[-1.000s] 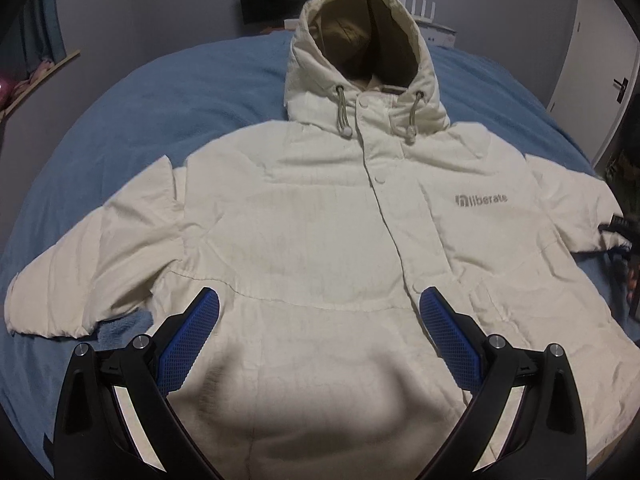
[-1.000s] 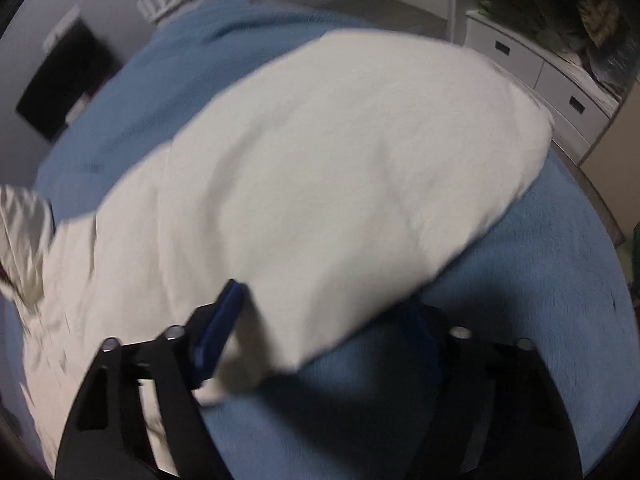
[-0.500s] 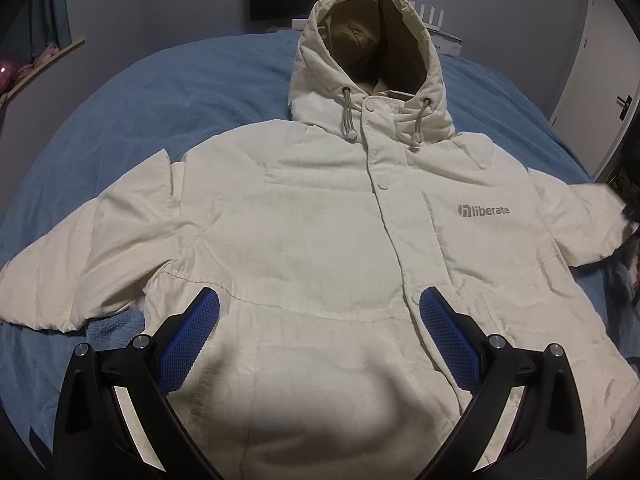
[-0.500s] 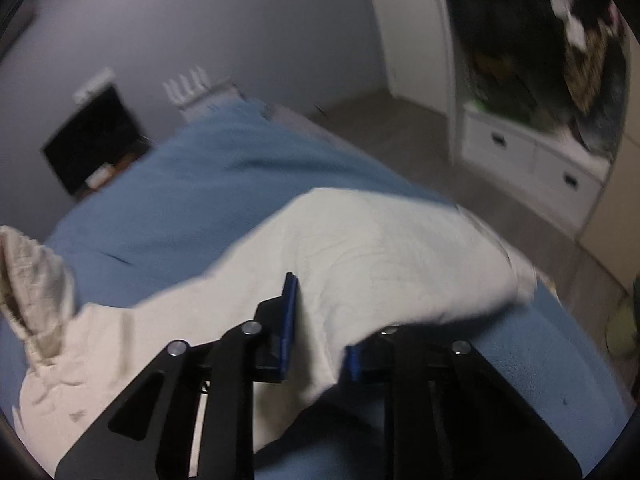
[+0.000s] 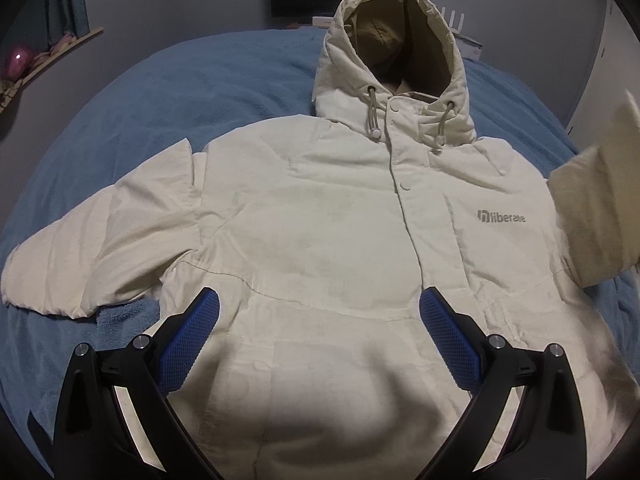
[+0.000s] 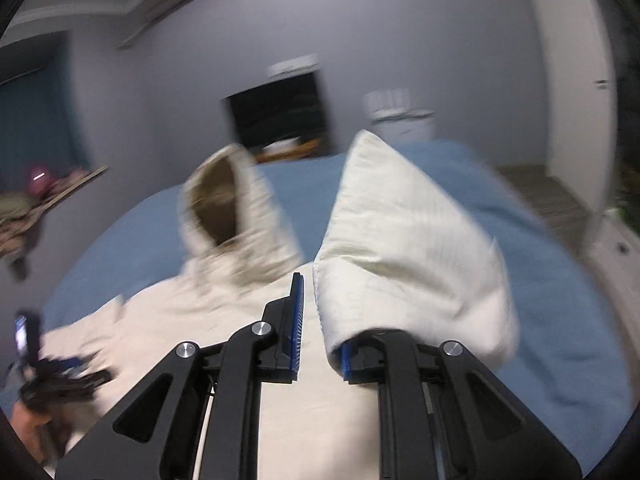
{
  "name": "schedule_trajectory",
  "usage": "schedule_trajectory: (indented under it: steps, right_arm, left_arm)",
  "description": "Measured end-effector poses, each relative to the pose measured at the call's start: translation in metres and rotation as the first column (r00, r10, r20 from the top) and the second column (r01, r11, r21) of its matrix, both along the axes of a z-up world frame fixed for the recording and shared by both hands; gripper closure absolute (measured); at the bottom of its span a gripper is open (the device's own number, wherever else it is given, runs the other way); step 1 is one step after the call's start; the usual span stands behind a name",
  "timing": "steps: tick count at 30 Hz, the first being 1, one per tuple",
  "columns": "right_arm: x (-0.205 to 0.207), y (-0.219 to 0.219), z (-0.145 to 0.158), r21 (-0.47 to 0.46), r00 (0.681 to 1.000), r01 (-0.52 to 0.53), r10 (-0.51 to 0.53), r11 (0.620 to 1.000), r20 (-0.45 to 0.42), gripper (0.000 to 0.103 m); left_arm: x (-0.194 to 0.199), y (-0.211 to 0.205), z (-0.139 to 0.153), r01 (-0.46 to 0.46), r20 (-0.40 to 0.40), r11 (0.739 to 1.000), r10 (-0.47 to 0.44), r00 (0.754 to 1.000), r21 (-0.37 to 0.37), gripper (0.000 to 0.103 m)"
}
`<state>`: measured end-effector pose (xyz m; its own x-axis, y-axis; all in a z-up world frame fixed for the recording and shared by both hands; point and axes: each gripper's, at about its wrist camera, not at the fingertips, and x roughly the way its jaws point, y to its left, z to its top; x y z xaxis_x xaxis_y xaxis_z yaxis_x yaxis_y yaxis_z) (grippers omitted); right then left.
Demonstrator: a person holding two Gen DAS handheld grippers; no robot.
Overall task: Fold large clothes
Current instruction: 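Grasp the sleeve cuff nearest the right tool and lift it, then fold the held sleeve across the jacket front and release with the right tool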
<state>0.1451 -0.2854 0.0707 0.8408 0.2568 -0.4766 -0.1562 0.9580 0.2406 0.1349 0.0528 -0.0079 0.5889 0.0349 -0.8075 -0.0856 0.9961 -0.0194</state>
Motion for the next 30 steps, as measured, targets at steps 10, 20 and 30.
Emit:
schedule_trajectory:
  steps: [10, 20, 30]
  right_arm:
    - [-0.003, 0.109, -0.064, -0.029, 0.942, -0.255, 0.241, 0.967, -0.233, 0.085]
    - [-0.043, 0.074, -0.038, -0.098, 0.924, -0.304, 0.268, 0.948, -0.271, 0.017]
    - [-0.019, -0.041, -0.028, -0.053, 0.967, 0.013, -0.026, 0.999, -0.254, 0.014]
  left_arm:
    - [-0.003, 0.000, 0.000, 0.006, 0.009, 1.000, -0.006, 1.000, -0.019, 0.006]
    - [-0.005, -0.034, 0.038, 0.182, 0.053, 0.972, -0.176, 0.983, -0.150, 0.007]
    - [0.026, -0.187, 0.030, 0.481, -0.009, 0.876, -0.482, 0.876, -0.040, 0.021]
